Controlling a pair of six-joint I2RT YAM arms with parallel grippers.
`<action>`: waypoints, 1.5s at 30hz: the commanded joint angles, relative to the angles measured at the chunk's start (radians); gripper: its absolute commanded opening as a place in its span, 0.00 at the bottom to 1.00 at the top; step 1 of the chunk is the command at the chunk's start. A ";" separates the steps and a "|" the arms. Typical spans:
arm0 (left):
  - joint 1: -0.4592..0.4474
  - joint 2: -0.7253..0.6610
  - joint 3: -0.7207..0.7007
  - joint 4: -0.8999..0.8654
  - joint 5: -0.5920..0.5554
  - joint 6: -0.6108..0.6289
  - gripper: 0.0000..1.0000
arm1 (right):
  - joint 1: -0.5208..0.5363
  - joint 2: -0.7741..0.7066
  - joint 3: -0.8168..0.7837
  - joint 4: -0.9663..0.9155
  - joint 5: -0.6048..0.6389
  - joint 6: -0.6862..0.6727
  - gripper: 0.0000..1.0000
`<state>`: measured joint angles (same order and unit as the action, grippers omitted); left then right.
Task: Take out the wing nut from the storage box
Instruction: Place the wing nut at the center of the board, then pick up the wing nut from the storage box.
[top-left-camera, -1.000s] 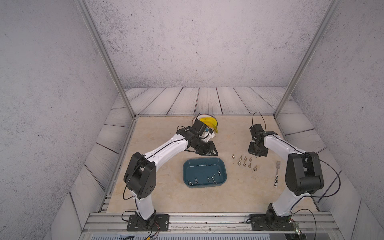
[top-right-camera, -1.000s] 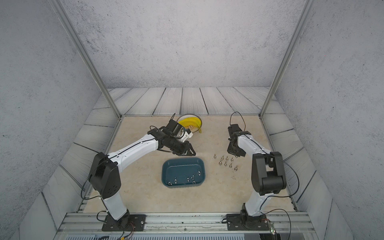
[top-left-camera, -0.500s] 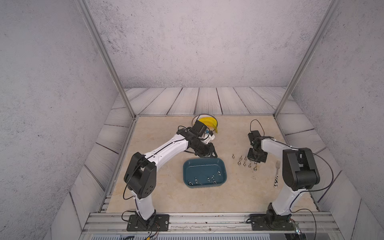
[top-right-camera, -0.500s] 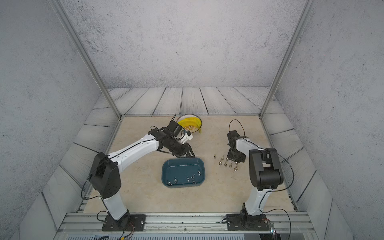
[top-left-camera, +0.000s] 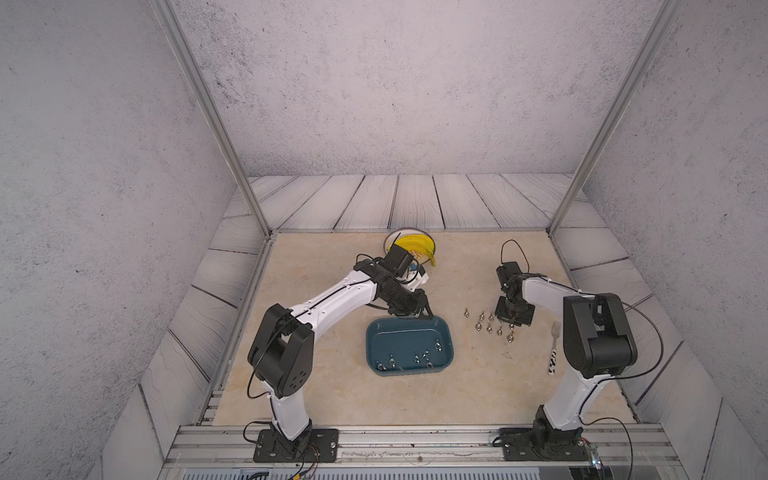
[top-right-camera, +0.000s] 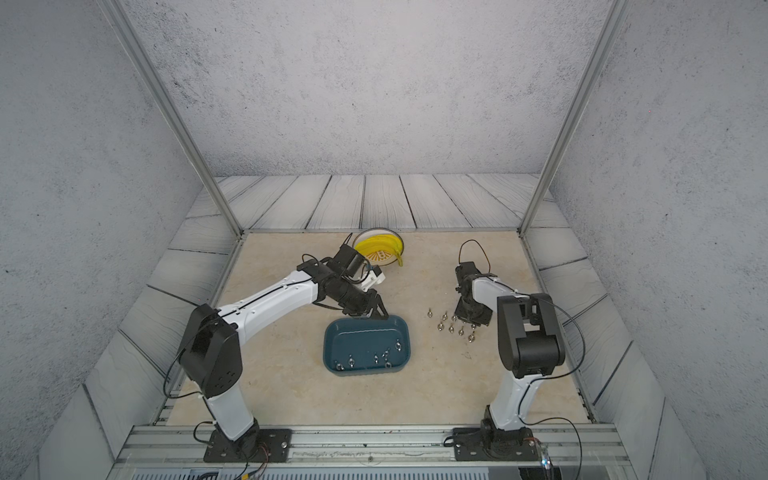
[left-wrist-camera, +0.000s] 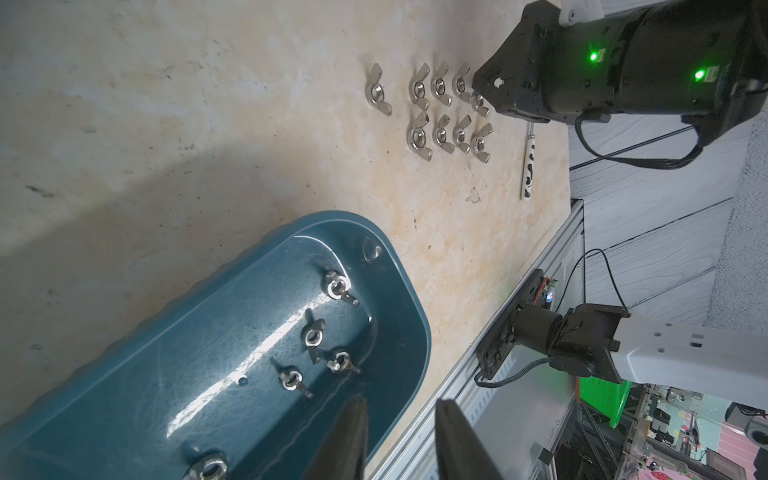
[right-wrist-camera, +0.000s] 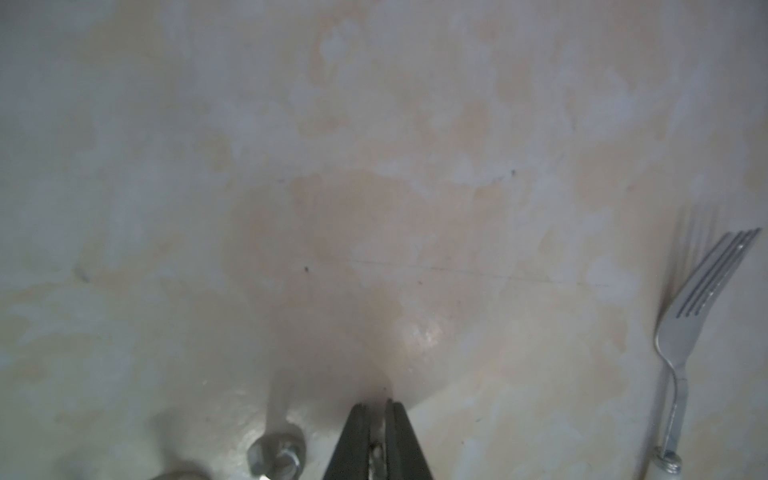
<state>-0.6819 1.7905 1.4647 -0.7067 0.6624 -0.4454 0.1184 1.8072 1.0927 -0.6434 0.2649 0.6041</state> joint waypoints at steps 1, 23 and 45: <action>0.002 -0.011 -0.012 0.001 -0.001 0.007 0.35 | -0.007 -0.026 -0.018 -0.019 0.000 0.009 0.21; 0.216 -0.211 -0.189 -0.013 -0.108 -0.128 0.35 | 0.348 -0.320 0.076 -0.172 -0.012 -0.052 0.23; 0.320 -0.455 -0.360 -0.105 -0.079 -0.131 0.35 | 0.777 -0.075 0.270 -0.269 -0.084 0.186 0.30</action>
<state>-0.3748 1.3296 1.0966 -0.8135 0.5243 -0.6083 0.8867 1.6882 1.3014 -0.8753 0.1825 0.7277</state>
